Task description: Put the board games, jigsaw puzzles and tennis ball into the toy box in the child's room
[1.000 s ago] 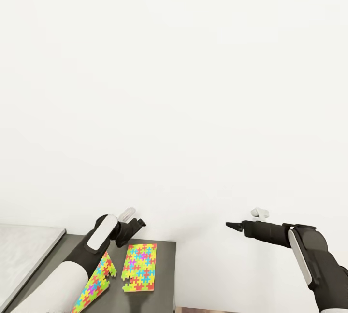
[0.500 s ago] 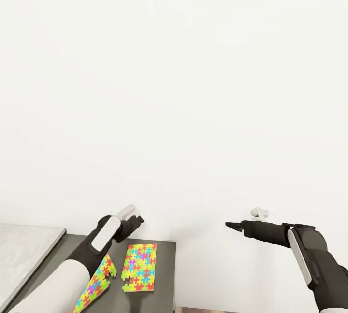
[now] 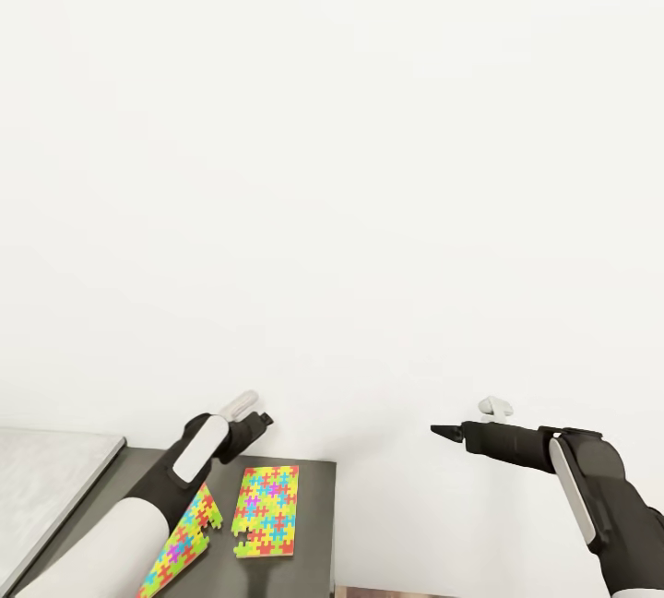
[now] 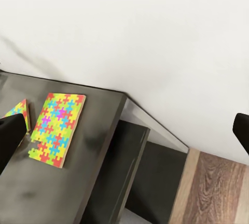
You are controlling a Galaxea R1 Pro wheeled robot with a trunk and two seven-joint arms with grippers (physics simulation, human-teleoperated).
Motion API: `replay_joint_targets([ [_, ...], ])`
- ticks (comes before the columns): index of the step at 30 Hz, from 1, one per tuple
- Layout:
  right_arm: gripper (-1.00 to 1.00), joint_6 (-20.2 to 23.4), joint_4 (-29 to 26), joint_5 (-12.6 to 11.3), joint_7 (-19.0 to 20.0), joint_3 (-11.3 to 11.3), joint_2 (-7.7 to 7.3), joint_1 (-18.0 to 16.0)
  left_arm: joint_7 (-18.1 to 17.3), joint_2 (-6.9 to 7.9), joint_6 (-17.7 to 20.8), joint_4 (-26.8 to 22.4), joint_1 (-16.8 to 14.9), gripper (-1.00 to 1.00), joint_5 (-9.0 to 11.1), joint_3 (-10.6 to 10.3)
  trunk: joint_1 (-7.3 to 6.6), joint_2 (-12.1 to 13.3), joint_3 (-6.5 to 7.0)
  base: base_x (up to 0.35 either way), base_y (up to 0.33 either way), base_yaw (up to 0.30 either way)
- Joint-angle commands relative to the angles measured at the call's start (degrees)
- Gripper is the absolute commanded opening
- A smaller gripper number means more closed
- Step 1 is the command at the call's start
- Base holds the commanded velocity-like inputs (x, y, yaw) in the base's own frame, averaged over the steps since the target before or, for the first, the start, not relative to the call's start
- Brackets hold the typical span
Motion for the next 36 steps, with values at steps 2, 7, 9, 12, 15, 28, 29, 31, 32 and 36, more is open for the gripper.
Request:
replay_joint_targets([
  [2,1.00,0.45,-0.01,-0.37,-0.08,-0.04,0.04,-0.02,0.45,0.17,0.03,-0.09,-0.06,1.00,0.39,-0.33,0.02,-0.05,-0.03,0.000,0.000,0.000],
  [7,1.00,0.44,-0.01,-0.37,-0.11,-0.02,0.12,-0.02,0.21,0.45,0.38,-0.10,0.04,1.00,-0.98,-0.41,0.02,-0.05,-0.03,0.000,0.000,0.000],
  [9,1.00,0.43,-0.01,-0.37,-0.12,-0.01,0.15,-0.02,0.20,0.47,0.46,-0.10,0.07,1.00,-1.64,-0.42,0.02,-0.05,-0.03,0.000,0.000,0.000],
  [12,1.00,0.43,-0.01,-0.37,-0.16,-0.01,0.19,-0.02,0.18,0.43,0.67,-0.10,0.12,1.00,-2.80,-0.30,0.02,-0.05,-0.03,0.000,0.000,0.000],
  [15,1.00,0.43,-0.01,-0.33,-0.23,0.00,0.22,-0.02,0.16,0.47,1.03,-0.10,0.17,1.00,-3.42,-0.16,0.02,-0.05,-0.03,0.000,0.000,0.000],
  [28,1.00,0.36,-0.01,-0.17,-0.30,0.00,0.26,-0.02,-0.20,0.85,1.86,-0.33,1.91,1.00,-4.82,0.29,0.02,-0.05,-0.03,0.000,0.000,0.000],
  [29,1.00,0.35,-0.01,-0.17,-0.29,0.00,0.26,-0.02,-0.21,0.87,1.82,-0.50,2.40,1.00,-4.95,0.29,0.02,-0.05,-0.03,0.000,0.000,0.000],
  [31,1.00,0.35,-0.01,-0.16,-0.27,0.00,0.26,-0.02,-0.25,0.89,1.79,-0.63,2.78,1.00,-5.08,0.30,0.02,-0.05,-0.03,0.000,0.000,0.000],
  [32,1.00,0.35,-0.01,-0.15,-0.25,0.00,0.26,-0.02,-0.27,0.91,1.78,-0.74,3.08,1.00,-5.19,0.30,0.02,-0.05,-0.03,0.000,0.000,0.000],
  [36,1.00,0.34,-0.01,-0.13,-0.22,0.00,0.26,-0.02,-0.37,0.94,1.79,-0.89,3.47,1.00,-5.31,0.33,0.02,-0.05,-0.03,0.000,0.000,0.000],
])
